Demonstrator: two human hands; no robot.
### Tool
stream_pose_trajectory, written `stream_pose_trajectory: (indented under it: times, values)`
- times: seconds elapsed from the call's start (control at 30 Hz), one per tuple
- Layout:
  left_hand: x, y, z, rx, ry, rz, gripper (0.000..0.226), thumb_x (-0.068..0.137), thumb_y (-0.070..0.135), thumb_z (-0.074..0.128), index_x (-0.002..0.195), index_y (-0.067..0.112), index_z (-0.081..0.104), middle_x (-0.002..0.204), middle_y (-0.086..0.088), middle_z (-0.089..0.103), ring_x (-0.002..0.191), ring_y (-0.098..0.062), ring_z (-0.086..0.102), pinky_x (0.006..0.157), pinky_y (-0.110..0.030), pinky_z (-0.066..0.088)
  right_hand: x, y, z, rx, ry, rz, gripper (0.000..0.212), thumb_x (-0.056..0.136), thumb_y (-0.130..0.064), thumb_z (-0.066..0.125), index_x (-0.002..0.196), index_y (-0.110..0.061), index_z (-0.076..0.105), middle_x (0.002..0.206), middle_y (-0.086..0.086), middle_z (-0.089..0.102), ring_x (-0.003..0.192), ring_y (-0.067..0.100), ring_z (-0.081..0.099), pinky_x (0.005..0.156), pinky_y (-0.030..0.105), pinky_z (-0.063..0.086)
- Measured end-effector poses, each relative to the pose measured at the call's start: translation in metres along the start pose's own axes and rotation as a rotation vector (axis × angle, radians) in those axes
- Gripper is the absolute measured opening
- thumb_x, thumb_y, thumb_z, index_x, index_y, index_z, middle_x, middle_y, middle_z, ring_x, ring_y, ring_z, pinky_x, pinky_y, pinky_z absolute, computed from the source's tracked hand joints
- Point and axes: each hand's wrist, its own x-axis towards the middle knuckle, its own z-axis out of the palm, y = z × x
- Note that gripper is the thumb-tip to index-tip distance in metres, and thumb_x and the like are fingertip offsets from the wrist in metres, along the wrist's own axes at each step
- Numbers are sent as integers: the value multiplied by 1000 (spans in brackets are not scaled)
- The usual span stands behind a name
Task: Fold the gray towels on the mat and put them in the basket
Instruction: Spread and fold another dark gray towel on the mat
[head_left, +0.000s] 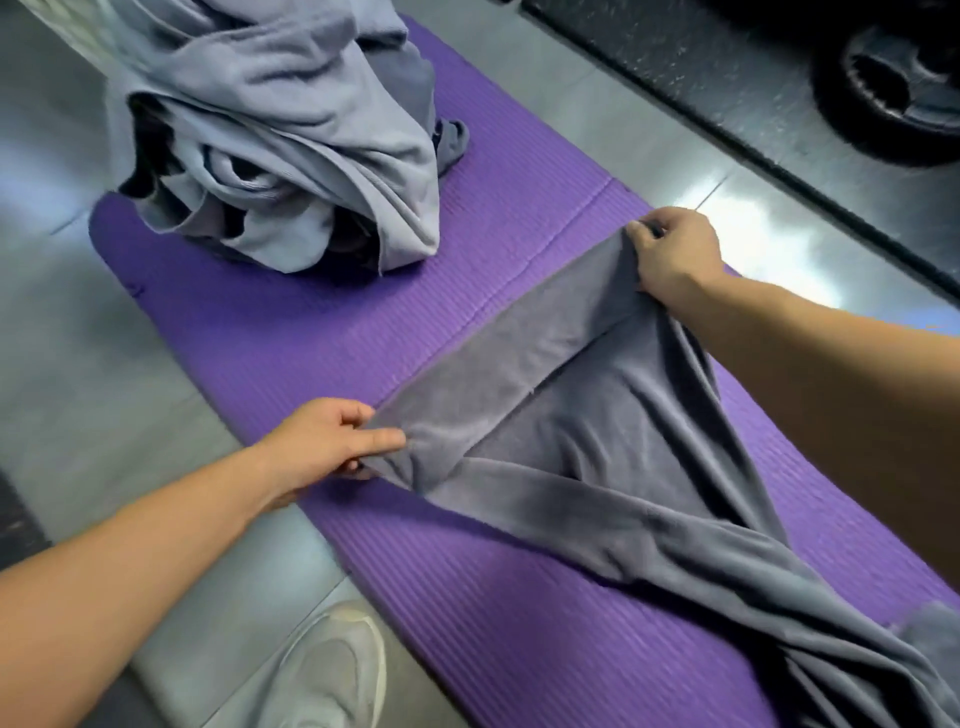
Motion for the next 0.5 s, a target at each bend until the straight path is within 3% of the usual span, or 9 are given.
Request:
stream_pose_trajectory:
  times: [0.1,0.17,0.3,0.43,0.5]
  values:
    - [14,-15,-25,207,165,25,8,83,4,80,80,4,72,67,-10,69,55,-12,59,52,-15,49,-2,-1,17,-73,-115,57,28,91,-47,65,97,-19,68,95,2,69,86,32,71,88,45,57]
    - [24,-21,-30,183,268,-13,13,88,11,78,78,7,70,66,-12,67,59,-18,58,57,-23,51,0,3,22,-136,-139,67,29,90,-48,68,99,-23,60,102,1,66,92,27,66,92,39,53]
    - [31,-25,-21,215,235,-131,38,76,40,87,84,9,67,64,-9,69,59,-19,59,59,-31,50,0,9,16,-284,-118,94,42,87,-52,68,98,-13,59,96,4,62,89,26,57,79,34,44]
    - [28,-22,-6,342,290,-124,36,73,33,90,82,13,62,72,-4,67,60,-19,57,61,-31,47,-5,33,5,-307,-122,137,45,78,-59,68,79,-15,66,77,3,67,83,32,65,89,45,52]
    - [22,-18,-3,276,233,-162,28,81,27,84,73,12,62,68,-4,62,59,-17,53,57,-28,45,-8,40,1,-292,-129,112,39,81,-53,69,71,-16,61,68,-2,61,76,30,62,83,41,51]
